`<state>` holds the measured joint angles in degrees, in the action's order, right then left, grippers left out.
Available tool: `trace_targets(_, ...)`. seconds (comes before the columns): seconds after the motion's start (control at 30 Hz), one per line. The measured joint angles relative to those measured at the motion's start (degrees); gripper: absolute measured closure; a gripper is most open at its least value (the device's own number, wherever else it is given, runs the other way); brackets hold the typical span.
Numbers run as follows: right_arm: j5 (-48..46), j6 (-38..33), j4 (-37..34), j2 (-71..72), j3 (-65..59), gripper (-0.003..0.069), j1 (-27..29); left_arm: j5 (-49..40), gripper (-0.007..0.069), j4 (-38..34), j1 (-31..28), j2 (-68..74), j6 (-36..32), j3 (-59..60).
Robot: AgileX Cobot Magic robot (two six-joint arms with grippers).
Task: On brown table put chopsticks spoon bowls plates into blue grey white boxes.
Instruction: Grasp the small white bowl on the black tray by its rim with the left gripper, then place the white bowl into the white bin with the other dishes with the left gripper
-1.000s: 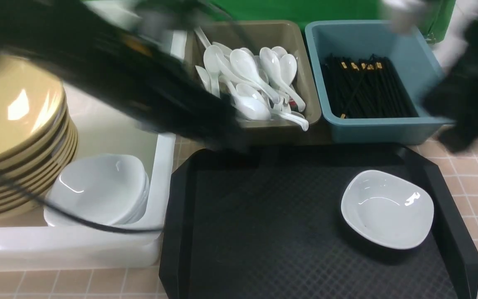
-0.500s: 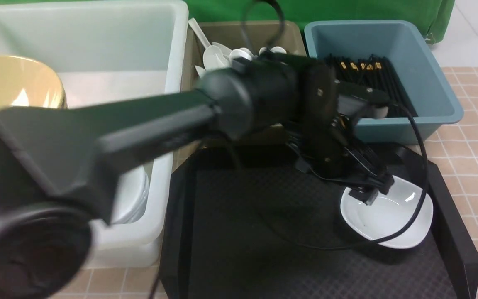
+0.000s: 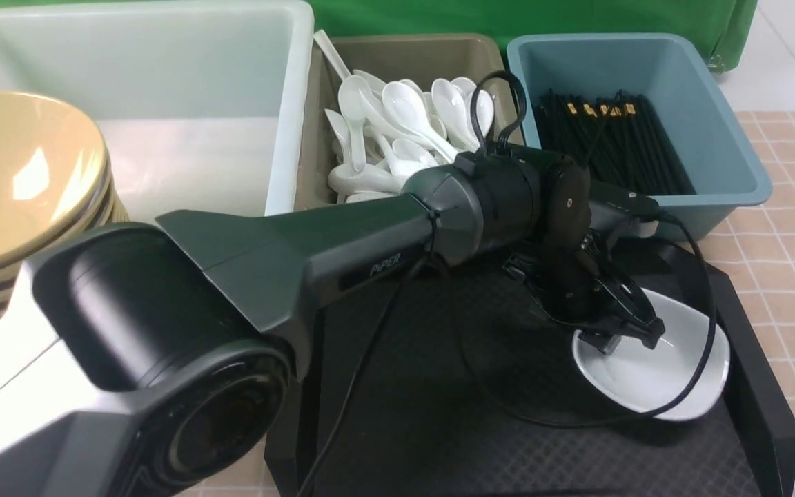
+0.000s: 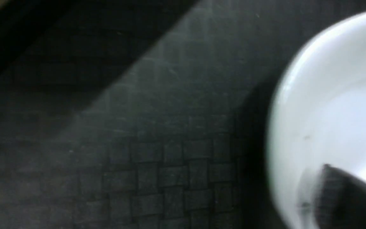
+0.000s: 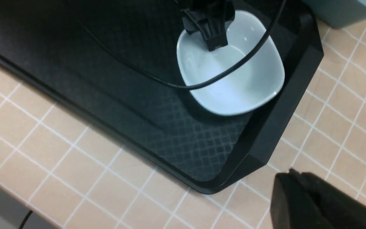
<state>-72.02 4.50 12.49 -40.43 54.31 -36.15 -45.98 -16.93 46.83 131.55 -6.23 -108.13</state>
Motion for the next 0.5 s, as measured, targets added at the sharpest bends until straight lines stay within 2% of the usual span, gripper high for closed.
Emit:
trace_targets(0.1, 1.87, -0.11, -0.34, -0.46, 0.21, 0.061, 0.05, -2.23, 0.059, -0.24, -0.28, -0.85, -1.52, -1.66)
trace_targets(0.17, 2.73, -0.77, -1.7, -2.11, 1.54, 0.061, 0.04, -7.03, 0.0617, 1.62, -0.77, -3.06, -3.43, -3.34)
trace_targets(0.37, 3.97, -6.78, -7.7, -10.04, 7.81, 0.061, 0.04, -15.83, 0.062, 9.82, -3.43, -13.19, -4.43, -4.47)
trace_targets(0.5, 5.33, -15.18, -16.76, -20.08, 16.4, 0.0608, -0.2, -21.99, 0.062, 15.02, -7.95, -25.39, -2.57, -2.93)
